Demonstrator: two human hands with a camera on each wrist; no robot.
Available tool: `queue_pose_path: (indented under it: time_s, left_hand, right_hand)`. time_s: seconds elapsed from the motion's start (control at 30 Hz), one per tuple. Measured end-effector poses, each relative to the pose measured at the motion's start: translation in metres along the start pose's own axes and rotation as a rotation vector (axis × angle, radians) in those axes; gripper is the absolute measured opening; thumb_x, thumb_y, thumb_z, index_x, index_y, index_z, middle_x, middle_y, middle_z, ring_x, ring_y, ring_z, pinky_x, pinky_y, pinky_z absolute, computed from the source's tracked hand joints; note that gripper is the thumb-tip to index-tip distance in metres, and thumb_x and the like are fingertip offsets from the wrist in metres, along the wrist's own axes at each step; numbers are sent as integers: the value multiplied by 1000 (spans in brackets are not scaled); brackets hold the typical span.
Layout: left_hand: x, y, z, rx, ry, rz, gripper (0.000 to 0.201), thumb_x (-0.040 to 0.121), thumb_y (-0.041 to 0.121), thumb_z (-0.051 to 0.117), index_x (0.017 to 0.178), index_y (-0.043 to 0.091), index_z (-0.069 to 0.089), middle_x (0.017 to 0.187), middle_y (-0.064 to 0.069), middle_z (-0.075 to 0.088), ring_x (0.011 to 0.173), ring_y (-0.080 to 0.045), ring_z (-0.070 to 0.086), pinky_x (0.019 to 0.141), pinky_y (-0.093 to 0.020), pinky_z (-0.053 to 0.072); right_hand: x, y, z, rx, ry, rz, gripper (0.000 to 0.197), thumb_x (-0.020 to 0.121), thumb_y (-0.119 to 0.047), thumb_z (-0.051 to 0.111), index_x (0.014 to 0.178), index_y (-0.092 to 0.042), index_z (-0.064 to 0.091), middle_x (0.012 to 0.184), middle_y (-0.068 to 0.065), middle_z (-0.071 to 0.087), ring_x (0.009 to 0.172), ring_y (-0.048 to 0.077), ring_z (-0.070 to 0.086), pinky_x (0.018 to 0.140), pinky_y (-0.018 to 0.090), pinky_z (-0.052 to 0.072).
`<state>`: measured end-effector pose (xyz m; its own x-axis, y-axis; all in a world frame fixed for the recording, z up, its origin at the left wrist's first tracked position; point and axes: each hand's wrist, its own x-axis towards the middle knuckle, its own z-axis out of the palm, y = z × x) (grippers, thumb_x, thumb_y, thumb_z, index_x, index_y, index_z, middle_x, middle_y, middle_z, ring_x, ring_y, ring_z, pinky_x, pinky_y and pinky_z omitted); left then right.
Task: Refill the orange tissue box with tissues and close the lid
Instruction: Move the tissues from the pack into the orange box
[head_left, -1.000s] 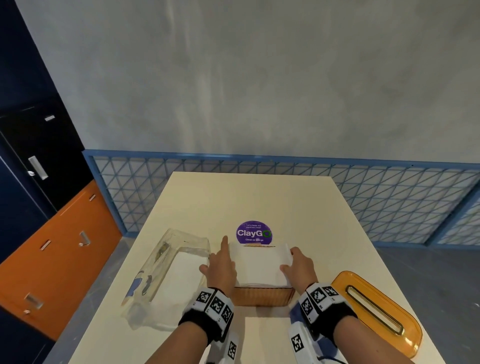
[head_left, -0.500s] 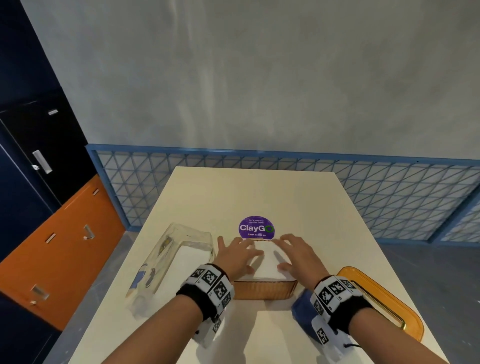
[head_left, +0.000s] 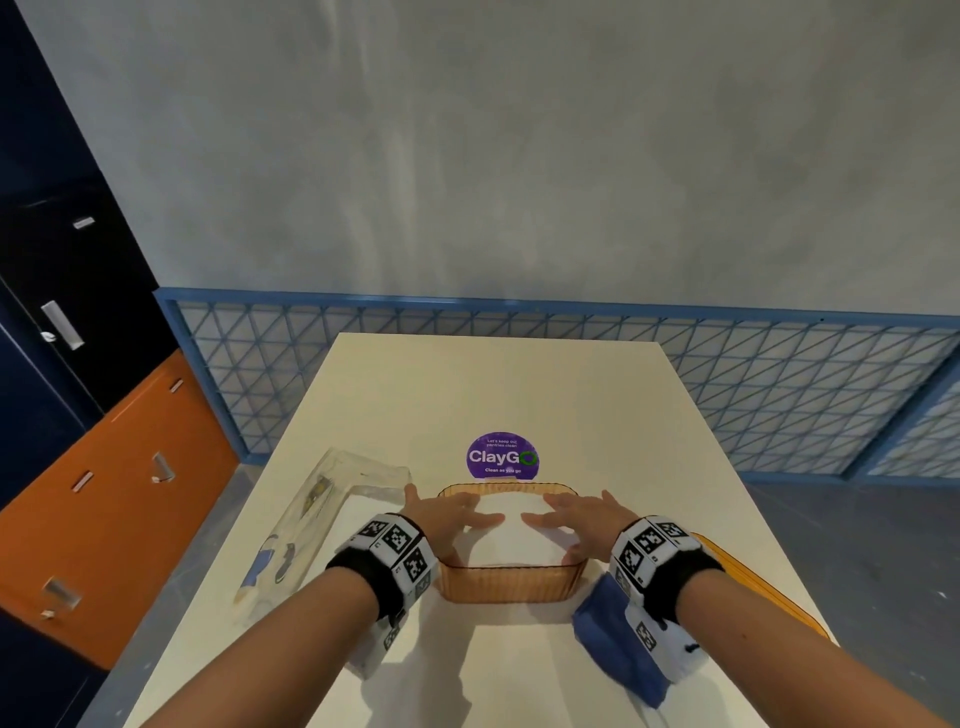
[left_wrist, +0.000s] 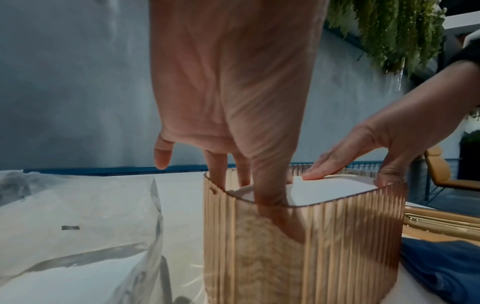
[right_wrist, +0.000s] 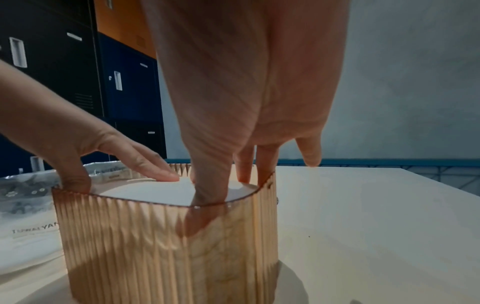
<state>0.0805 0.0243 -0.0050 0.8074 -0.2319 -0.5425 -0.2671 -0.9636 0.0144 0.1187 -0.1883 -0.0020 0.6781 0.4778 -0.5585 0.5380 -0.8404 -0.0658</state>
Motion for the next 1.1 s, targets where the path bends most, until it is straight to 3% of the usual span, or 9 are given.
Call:
queue_pose_path:
  time_s: [0.27, 0.4, 0.5, 0.6, 0.67, 0.73, 0.8, 0.93, 1.1]
  left_hand:
    - [13, -3, 16, 182, 142, 4, 80, 91, 28, 58, 145, 49, 4, 149, -2, 23, 137, -20, 33, 106, -66, 16]
    - [5, -7, 17, 94, 215, -8, 70, 89, 32, 59, 145, 45, 19, 142, 0, 33, 135, -16, 34, 109, -63, 11]
    - [-8, -21, 24, -169, 459, -66, 43, 92, 34, 55, 134, 40, 46, 136, 7, 44, 131, -12, 38, 111, -56, 10]
    - [-13, -50, 49, -448, 757, -332, 29, 96, 27, 48, 123, 29, 58, 124, 4, 53, 120, -17, 49, 101, -44, 30]
    - [-10, -67, 70, -536, 648, -499, 32, 96, 20, 45, 127, 19, 54, 129, -6, 49, 119, -24, 51, 97, -40, 40]
    - [-3, -71, 87, -538, 392, -596, 38, 97, 22, 42, 134, 14, 43, 137, -12, 38, 124, -28, 46, 102, -37, 40]
    - [4, -65, 97, -497, 276, -636, 41, 97, 26, 44, 134, 11, 40, 139, -13, 34, 126, -28, 43, 103, -35, 39]
    - [15, -53, 107, -454, 264, -694, 43, 92, 35, 52, 127, 11, 42, 135, -7, 35, 127, -25, 38, 101, -34, 41]
    - [24, -49, 109, -409, 267, -734, 40, 94, 30, 51, 128, 11, 41, 137, -7, 35, 129, -25, 37, 103, -32, 42]
  right_hand:
    - [0, -7, -2, -69, -33, 20, 66, 94, -31, 51, 146, -44, 13, 159, 1, 14, 147, 23, 11, 117, 53, 3]
    - [0, -9, 0, -96, -5, 36, 66, 93, -30, 53, 145, -44, 15, 153, 5, 27, 143, 25, 22, 117, 52, 9]
    - [0, -1, 1, 32, 143, 42, 52, 92, -31, 54, 140, -39, 35, 140, 3, 43, 134, 22, 37, 112, 43, 23]
    - [0, 8, 8, 189, 435, 58, 37, 96, -32, 44, 134, -31, 48, 127, 2, 53, 121, 20, 48, 98, 34, 39]
    - [2, 11, 14, 284, 499, 119, 40, 98, -28, 40, 138, -28, 42, 126, 5, 51, 120, 23, 48, 97, 34, 42]
    - [5, 11, 19, 380, 453, 167, 46, 99, -22, 37, 144, -24, 31, 131, 11, 47, 121, 27, 48, 99, 34, 41]
    - [7, 7, 23, 428, 375, 190, 51, 99, -16, 36, 148, -19, 19, 136, 15, 43, 124, 30, 47, 102, 33, 38]
    - [10, 4, 30, 467, 338, 231, 55, 100, -18, 33, 150, -16, 10, 142, 15, 38, 129, 28, 43, 106, 32, 35]
    - [8, 4, 32, 468, 320, 252, 56, 101, -21, 31, 150, -13, 6, 143, 13, 37, 130, 26, 41, 106, 30, 34]
